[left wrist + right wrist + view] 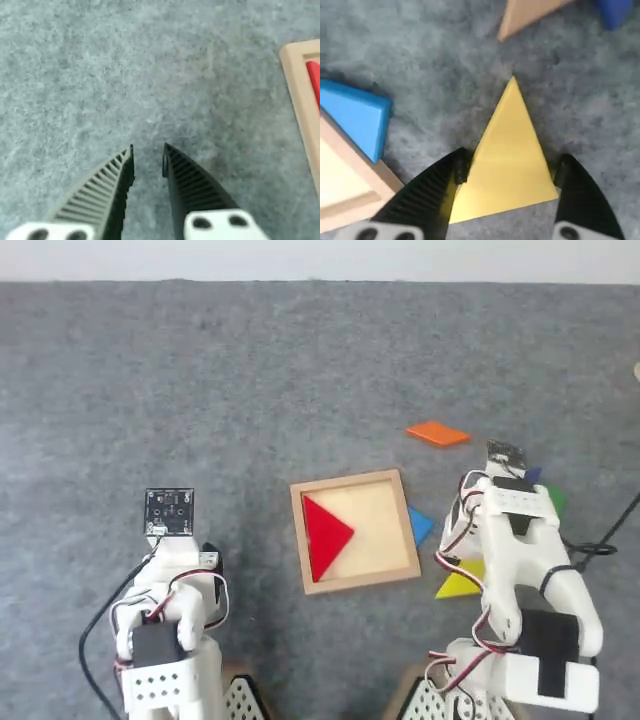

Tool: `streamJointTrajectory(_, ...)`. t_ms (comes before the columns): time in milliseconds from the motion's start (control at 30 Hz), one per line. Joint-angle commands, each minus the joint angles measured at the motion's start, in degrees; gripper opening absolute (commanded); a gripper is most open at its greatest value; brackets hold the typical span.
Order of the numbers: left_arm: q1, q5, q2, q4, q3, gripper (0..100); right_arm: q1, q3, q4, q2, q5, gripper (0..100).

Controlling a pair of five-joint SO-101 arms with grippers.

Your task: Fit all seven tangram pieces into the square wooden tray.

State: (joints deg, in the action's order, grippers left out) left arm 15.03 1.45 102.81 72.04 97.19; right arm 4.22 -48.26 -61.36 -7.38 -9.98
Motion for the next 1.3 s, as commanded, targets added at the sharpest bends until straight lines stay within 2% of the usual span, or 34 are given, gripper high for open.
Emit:
streamJointTrajectory(0, 0.2, 0.1, 1.1, 0.2, -0.7, 9, -0.8, 0.6, -1.9, 0.2, -0.8, 28.4)
streamJointTrajectory(133, 0.2, 0.1, 1.1, 0.2, -0.7, 9, -5.9, -0.8, 0.4, 0.6, -1.1, 28.4)
streamJointTrajectory(267, 0.2, 0.1, 1.1, 0.2, -0.7, 9, -3.2, 0.6, 2.8, 0.2, -1.1, 28.4)
streamJointTrajectory(400, 0.2, 0.1, 1.1, 0.2, -0.7, 9, 4.8, 6.9, 3.3, 0.2, -0.2, 28.4)
streamJointTrajectory(567, 0.3, 0.1, 1.1, 0.2, -0.7, 9, 16.6, 14.9, 2.6, 0.6, 6.9, 28.4)
streamJointTrajectory(633, 0.3, 0.1, 1.1, 0.2, -0.7, 9, 18.2, 15.4, -1.1, 0.0, 8.0, 28.4)
streamJointTrajectory(767, 0.3, 0.1, 1.1, 0.2, -0.7, 9, 14.6, 15.3, -13.2, -2.2, 4.2, 28.4)
streamJointTrajectory(867, 0.3, 0.1, 1.1, 0.2, -0.7, 9, 8.6, 13.1, -20.4, -5.8, 2.9, 28.4)
streamJointTrajectory(967, 0.3, 0.1, 1.1, 0.2, -0.7, 9, 3.8, 7.2, -17.5, -14.0, 2.7, 28.4)
streamJointTrajectory(1100, 0.3, 0.1, 1.1, 0.2, -0.7, 9, 5.8, 0.0, -11.8, -26.3, 2.9, 28.4)
streamJointTrajectory(1267, 0.2, 0.1, 1.1, 0.2, -0.7, 9, 5.6, -2.2, -9.1, -25.3, 3.8, 28.4)
